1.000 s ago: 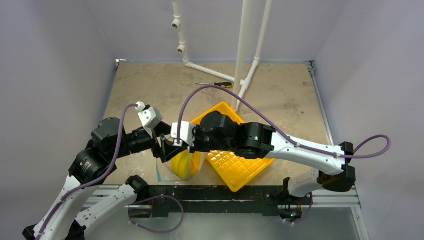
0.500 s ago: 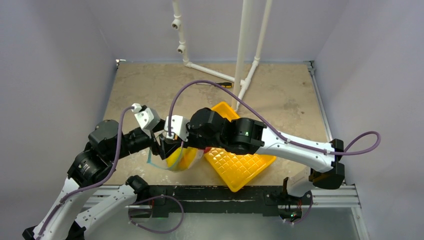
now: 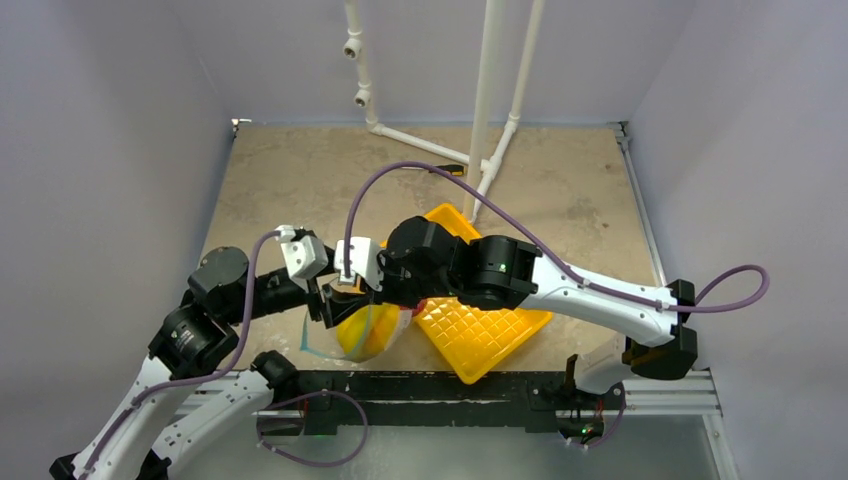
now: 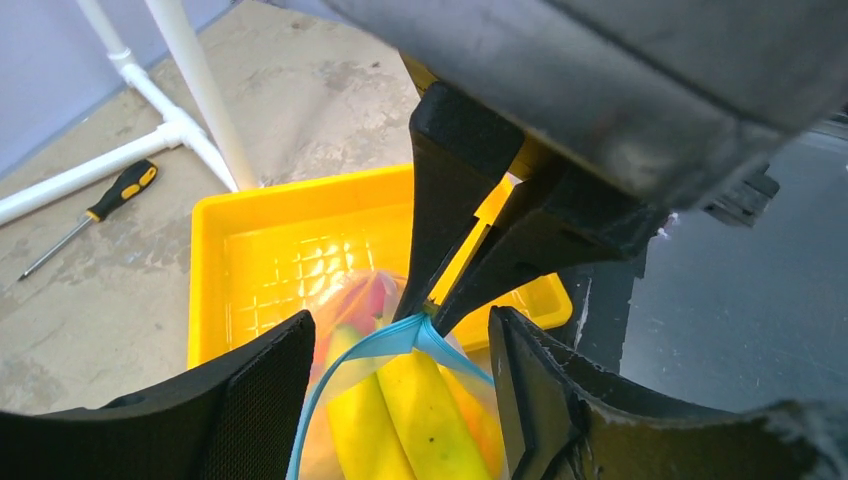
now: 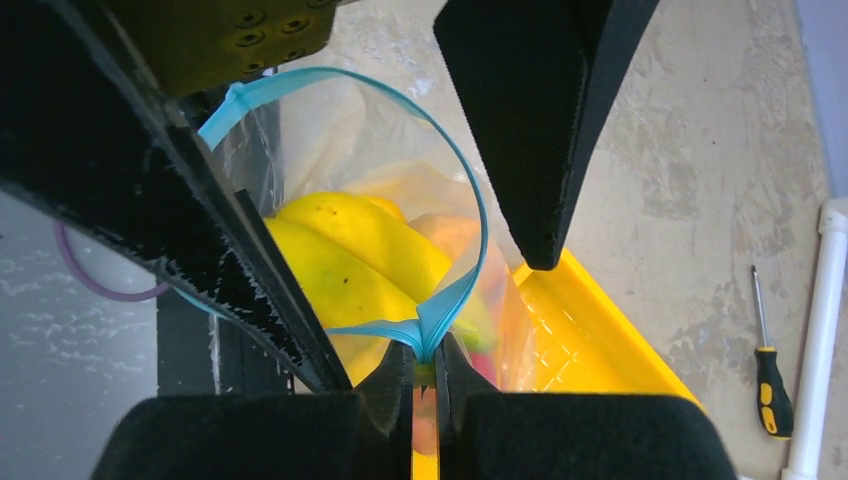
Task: Place the food in the zip-top bag and seal the zipper
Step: Adjust the zipper food storage bag at the center of the board.
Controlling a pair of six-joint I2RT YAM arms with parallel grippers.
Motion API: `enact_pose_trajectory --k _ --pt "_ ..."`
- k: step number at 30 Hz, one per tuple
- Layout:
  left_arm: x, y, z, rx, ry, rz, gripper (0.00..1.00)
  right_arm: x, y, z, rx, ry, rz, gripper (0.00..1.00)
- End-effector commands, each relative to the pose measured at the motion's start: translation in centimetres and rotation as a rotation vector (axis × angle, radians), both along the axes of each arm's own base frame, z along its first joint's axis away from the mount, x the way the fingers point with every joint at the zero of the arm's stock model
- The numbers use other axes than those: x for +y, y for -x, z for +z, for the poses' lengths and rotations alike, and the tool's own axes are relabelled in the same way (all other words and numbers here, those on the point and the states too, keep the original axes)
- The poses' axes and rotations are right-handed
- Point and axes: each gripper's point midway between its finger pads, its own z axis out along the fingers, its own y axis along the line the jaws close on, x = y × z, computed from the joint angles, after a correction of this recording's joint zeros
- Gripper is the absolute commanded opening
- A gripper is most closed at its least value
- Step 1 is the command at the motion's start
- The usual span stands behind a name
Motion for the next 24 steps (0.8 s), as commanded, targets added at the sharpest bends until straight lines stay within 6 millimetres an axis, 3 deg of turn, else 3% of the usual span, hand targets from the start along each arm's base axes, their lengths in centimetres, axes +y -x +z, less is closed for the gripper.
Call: enact_pose_trajectory --k 1,12,17,24 --pt "-1.0 0.2 0.8 -0.047 0.016 -0.068 0.63 -0.3 1.3 2.9 0.018 -0.101 0.04 0.0" --pt "-2.5 1.3 -1.0 0.04 -0.018 -0.2 0.67 -0.8 0.9 2.8 0.016 -0.098 0.0 0.0" --pt "-2.6 2.1 -1.6 0.064 -0.026 -0.234 0.61 -1.1 0.7 3.4 0.007 -0.114 -0.016 0.0" --pt "-2.5 1.6 -2.3 0.108 -0.059 -0.203 0.54 -1.3 0.7 4.3 0.004 -0.135 -0.024 0.0"
